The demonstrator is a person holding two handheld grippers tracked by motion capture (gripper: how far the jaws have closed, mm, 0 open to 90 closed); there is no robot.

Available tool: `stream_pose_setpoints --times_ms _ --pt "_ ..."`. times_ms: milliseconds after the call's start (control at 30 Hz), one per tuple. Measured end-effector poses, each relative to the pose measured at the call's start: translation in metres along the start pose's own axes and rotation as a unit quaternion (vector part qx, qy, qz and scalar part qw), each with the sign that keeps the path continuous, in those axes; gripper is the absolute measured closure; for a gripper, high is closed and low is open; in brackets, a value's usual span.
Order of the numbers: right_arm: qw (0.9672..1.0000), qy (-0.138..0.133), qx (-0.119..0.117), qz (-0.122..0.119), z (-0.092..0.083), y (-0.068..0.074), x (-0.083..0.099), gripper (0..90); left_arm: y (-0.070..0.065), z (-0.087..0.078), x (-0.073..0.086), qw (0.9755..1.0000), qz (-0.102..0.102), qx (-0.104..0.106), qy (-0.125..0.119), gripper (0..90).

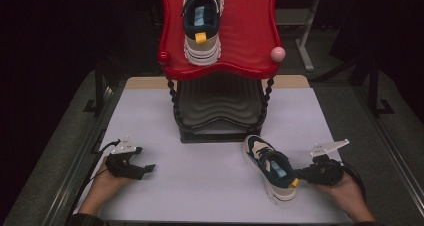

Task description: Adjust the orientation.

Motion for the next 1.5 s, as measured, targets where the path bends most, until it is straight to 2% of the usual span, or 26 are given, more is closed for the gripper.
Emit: stream_pose_setpoints --times_ms 367,533,600,767,867,1000,1167,1367,1500 --pt "0.9979 0.019 -0.045 -0.043 0.019 0.031 -0.012 89.7 0.0 0.0 0.0 1.0 0.0 0.0 0.001 13.9" --pt "0.9973 0.017 -0.048 -0.053 0.021 0.036 -0.017 89.5 0.0 0.0 0.0 1.0 0.0 0.001 0.001 13.9" --pt "0.9979 0.011 -0.039 -0.05 0.015 0.033 -0.017 85.9 0.0 0.0 0.0 1.0 0.0 0.0 0.0 13.9" --pt "0.9987 -0.038 -0.019 -0.029 -0.006 0.026 -0.02 75.8 0.0 0.0 0.0 1.0 0.0 0.0 0.0 13.9" --pt "0.9973 -0.068 -0.016 -0.023 -0.016 0.026 -0.027 72.3 0.0 0.0 0.0 1.0 0.0 0.0 0.0 13.9" --pt "0.9951 -0.094 -0.006 -0.029 -0.023 0.03 -0.042 68.6 0.0 0.0 0.0 1.0 -0.002 0.001 0.001 13.9" --pt "0.9915 -0.126 -0.013 -0.032 -0.027 0.035 -0.061 65.5 0.0 0.0 0.0 1.0 -0.002 0.002 0.001 13.9" --pt "0.9903 -0.13 -0.024 -0.043 -0.016 0.042 -0.081 62.5 0.0 0.0 0.0 1.0 -0.002 0.002 0.001 13.9" --pt "0.9913 -0.119 -0.029 -0.048 -0.004 0.044 -0.087 61.5 0.0 0.0 0.0 1.0 -0.001 0.001 0.002 13.9"
Point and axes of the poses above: each handheld gripper's, and its own axes: z roughly forward along the jaws, x roughly out of its underside, y roughly to its left, the point moved 7 cm from there along z, roughly forward along the jaws, and after that the axes turned 9 degrees about y, right-handed, at the moved point
